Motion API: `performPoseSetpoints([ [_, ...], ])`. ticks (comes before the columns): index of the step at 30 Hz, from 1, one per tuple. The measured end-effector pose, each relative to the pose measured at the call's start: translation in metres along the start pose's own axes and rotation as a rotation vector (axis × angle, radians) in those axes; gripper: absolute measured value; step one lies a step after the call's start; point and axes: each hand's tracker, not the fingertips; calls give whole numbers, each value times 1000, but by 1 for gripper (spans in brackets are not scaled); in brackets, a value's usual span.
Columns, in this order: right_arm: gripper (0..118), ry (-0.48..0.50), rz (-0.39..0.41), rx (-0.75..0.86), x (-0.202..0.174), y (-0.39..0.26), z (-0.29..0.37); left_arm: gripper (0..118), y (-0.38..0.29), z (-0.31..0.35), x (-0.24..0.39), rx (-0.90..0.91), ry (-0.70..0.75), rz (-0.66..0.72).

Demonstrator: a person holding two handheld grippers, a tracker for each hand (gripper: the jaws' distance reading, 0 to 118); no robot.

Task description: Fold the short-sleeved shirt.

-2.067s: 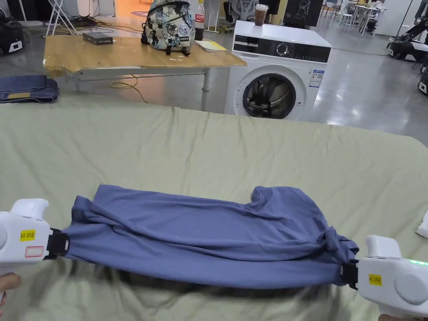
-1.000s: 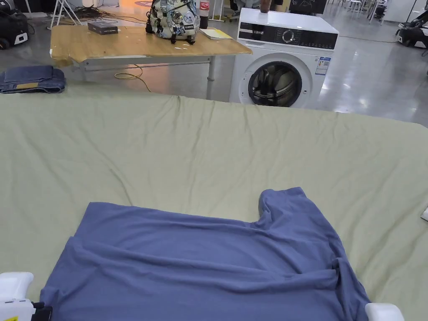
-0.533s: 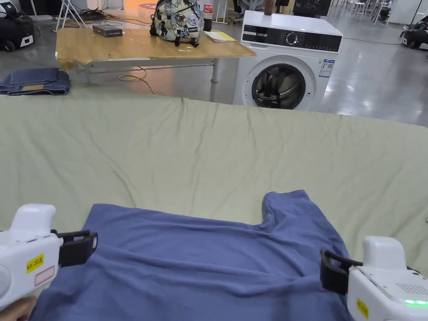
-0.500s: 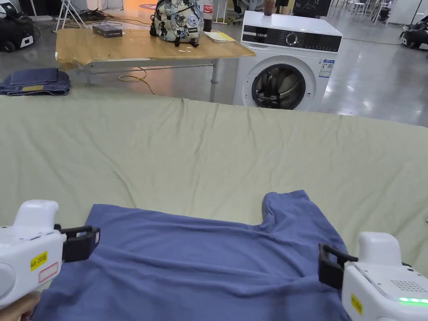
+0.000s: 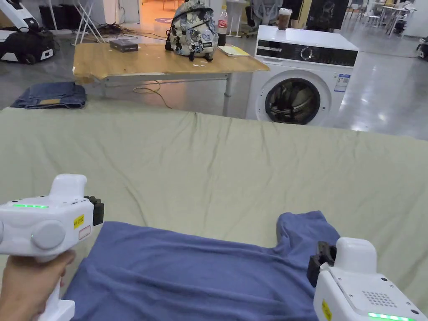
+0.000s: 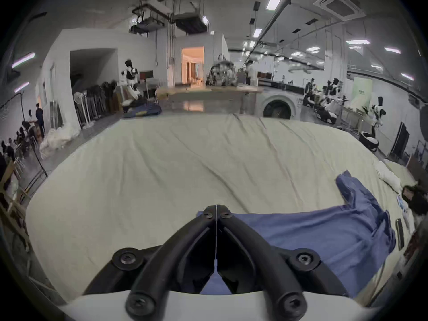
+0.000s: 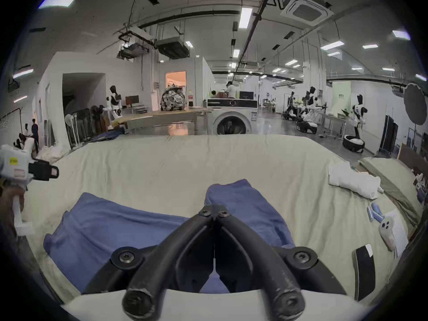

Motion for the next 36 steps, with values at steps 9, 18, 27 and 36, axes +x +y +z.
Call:
performPoseSetpoints([
  [9, 0, -27, 25, -93, 12, -11, -22, 21, 31, -130, -51, -422, -74, 68],
  [18, 0, -59, 45, -183, 26, -28, -40, 83, 24, -184, -59, -546, -11, 41],
  [27, 0, -67, 20, -235, 34, -37, -49, 0, 5, -176, -18, -497, -20, -112],
  [36, 0, -66, -30, -273, 71, -5, -82, 0, 5, -120, -9, -345, -44, -73],
])
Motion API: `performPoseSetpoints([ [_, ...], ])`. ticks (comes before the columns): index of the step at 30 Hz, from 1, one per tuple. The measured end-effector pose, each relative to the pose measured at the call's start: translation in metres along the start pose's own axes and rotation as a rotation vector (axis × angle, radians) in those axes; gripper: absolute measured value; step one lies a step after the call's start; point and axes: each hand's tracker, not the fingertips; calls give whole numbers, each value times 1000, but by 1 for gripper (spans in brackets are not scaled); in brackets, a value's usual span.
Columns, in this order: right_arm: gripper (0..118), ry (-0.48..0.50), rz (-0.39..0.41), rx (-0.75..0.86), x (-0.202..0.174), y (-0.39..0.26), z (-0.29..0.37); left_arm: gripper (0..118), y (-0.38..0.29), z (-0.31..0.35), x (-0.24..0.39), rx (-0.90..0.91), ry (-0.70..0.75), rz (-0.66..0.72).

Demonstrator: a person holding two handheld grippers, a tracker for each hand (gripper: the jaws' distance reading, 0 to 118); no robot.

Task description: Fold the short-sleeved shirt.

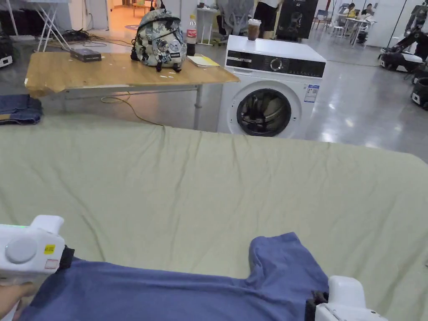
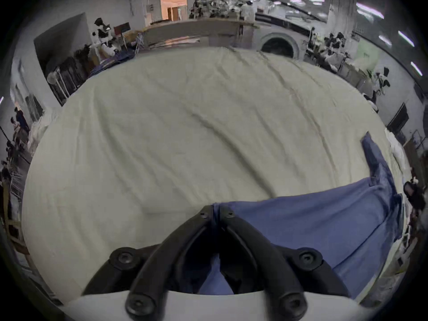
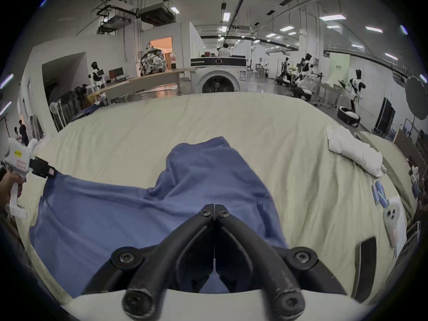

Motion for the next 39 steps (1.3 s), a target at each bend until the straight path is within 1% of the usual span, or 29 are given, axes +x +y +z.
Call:
performPoseSetpoints([
  [3, 0, -22, 40, -54, 15, 29, -29, 0, -7, 18, 0, 41, -6, 3],
  [4, 7, -19, 46, -88, 21, 40, -42, 0, -6, 23, -2, 57, -4, 15],
  [5, 20, -21, 41, -102, 27, 50, -55, 0, -8, 27, -3, 54, -6, 19],
  [6, 45, -9, 56, -146, 33, 58, -71, 0, -10, 30, -4, 65, -10, 27],
  [7, 61, 4, 60, -194, 38, 65, -84, 0, -12, 32, -3, 70, -10, 27],
  [8, 70, -20, 74, -227, 40, 71, -99, 0, -14, 40, 3, 70, -8, 23],
  [10, 73, -11, 81, -250, 45, 79, -121, 0, -18, 43, 5, 73, -3, 30],
  [11, 73, -35, 89, -263, 46, 81, -132, 0, -20, 45, 6, 74, -9, 48],
  [13, 73, -18, 91, -326, 49, 81, -148, 0, -20, 47, 7, 75, -14, 63],
  [15, 72, 9, 66, -396, 54, 80, -169, 0, -25, 49, 10, 72, -13, 70],
  [16, 71, 9, 51, -421, 55, 77, -174, 0, -22, 43, 1, 70, -14, 71],
  [17, 70, 19, 38, -409, 57, 75, -177, 0, -23, 43, 1, 69, -16, 68],
  [18, 61, 15, 39, -405, 59, 75, -176, 0, -24, 43, 1, 66, -19, 67],
  [19, 43, 12, 31, -414, 58, 79, -175, 0, -24, 43, 1, 63, -19, 66],
  [20, 17, 2, 27, -410, 56, 81, -171, 0, -25, 43, 1, 63, -15, 62],
  [21, 0, -27, 49, -389, 53, 83, -167, 0, -25, 44, 1, 66, -12, 58],
  [22, 0, -40, 88, -365, 53, 85, -164, 0, -25, 44, 1, 66, -11, 57],
  [23, 0, -26, 111, -367, 53, 82, -165, 0, -24, 43, 1, 64, -12, 58],
  [25, 0, -17, 107, -374, 56, 79, -164, 0, -24, 44, 2, 66, -11, 58],
  [29, 0, 33, 36, -300, 58, 75, -133, 0, -26, 49, 2, 74, -16, 69],
  [33, 0, 36, 48, -220, 56, 74, -94, 0, -29, 56, -5, 90, -23, 81],
  [35, 0, 49, 34, -184, 58, 76, -71, 0, -31, 64, -8, 104, -30, 90],
  [39, 0, 39, 28, -123, 64, 72, -22, 0, -37, 77, -24, 138, -44, 98],
])
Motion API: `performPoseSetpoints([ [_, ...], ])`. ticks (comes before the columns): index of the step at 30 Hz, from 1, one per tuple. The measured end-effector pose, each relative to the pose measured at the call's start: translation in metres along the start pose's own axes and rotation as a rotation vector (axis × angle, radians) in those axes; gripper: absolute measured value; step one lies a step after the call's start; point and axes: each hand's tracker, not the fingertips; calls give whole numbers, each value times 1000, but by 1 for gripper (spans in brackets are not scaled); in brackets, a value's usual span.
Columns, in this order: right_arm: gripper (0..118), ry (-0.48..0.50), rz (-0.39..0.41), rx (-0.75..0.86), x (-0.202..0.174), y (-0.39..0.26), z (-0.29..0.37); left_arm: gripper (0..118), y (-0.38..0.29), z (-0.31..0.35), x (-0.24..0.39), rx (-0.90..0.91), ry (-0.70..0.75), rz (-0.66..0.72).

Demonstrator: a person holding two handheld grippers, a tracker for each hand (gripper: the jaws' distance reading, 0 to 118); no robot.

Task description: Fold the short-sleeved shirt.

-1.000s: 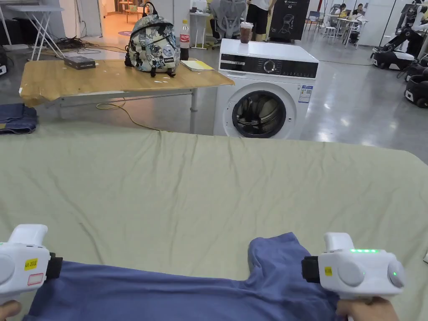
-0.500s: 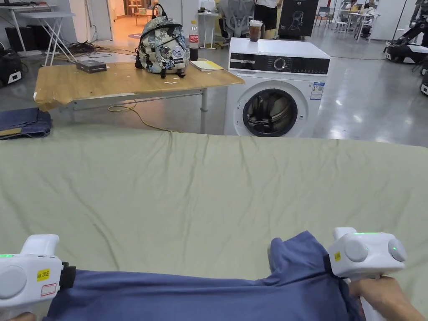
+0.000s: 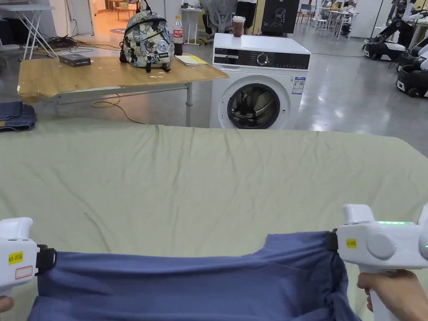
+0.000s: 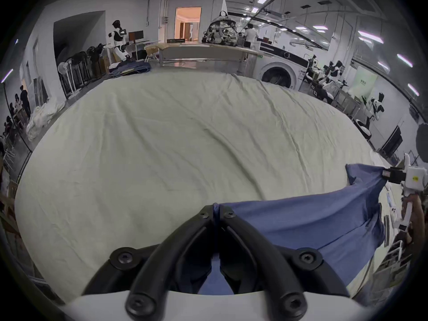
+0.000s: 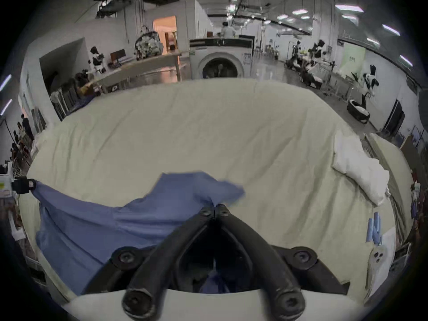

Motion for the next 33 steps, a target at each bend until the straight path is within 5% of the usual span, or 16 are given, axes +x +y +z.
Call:
performPoseSetpoints([
  [15, 0, 16, 8, -7, 12, -108, 141, 0, -89, 85, -25, -6, -65, -18],
  [24, 0, -21, 59, -203, 12, -170, 134, 0, -161, 85, -12, -241, -41, -46],
  [33, 0, -37, 28, -296, 16, -198, 84, 0, -162, 59, -14, -300, 12, -103],
])
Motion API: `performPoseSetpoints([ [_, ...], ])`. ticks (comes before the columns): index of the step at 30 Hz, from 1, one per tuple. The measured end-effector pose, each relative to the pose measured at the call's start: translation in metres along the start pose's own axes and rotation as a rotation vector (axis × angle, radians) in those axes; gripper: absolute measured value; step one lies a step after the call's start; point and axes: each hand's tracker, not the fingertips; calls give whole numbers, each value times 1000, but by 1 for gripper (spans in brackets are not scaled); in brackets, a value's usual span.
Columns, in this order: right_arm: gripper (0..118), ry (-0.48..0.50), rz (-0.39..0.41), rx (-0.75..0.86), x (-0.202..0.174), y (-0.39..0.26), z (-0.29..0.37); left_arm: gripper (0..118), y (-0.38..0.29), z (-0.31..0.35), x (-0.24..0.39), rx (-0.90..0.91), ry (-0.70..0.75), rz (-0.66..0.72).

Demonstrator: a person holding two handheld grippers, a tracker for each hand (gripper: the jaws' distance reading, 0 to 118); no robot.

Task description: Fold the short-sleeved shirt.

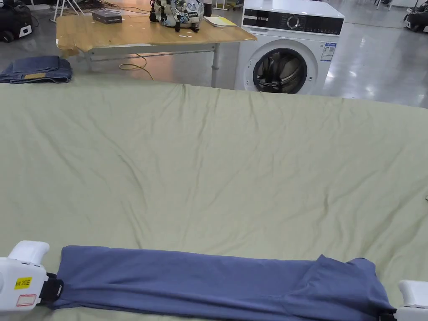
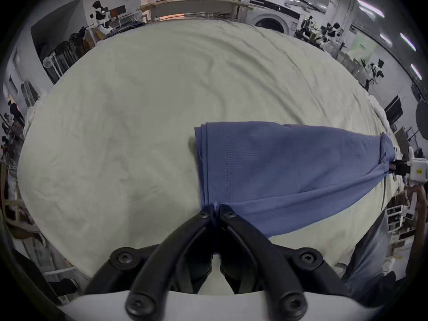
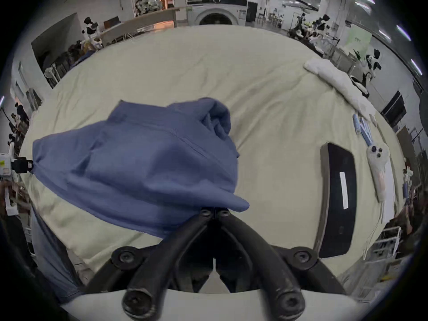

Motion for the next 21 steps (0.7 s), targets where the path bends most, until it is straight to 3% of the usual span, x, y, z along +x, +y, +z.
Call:
performPoseSetpoints([
  [7, 2, -49, 30, -7, -4, 5, -9, 0, 5, -4, 3, -7, 37, 11],
  [8, 10, -58, 37, -16, -5, 8, -5, 3, 5, -1, 3, -4, 38, 13],
  [9, 32, -68, 37, -15, -7, 11, 0, 14, 7, 3, 3, 4, 39, 18],
  [10, 46, -92, 45, -2, -8, 14, 7, 27, 9, 8, 3, 21, 42, 30],
  [12, 52, -178, 66, 46, -12, 21, 22, 33, 14, 19, 6, 83, 56, 53],
  [13, 70, -182, 63, 81, -11, 26, 30, 48, 18, 24, 6, 112, 53, 62],
  [14, 80, -168, 50, 123, -11, 31, 38, 58, 22, 30, 7, 140, 42, 72],
  [16, 83, -155, 25, 176, -12, 40, 53, 67, 30, 39, 11, 206, 32, 78],
  [21, 83, -142, -22, 410, -34, 54, 76, 67, 43, 57, 30, 410, 69, 34],
])
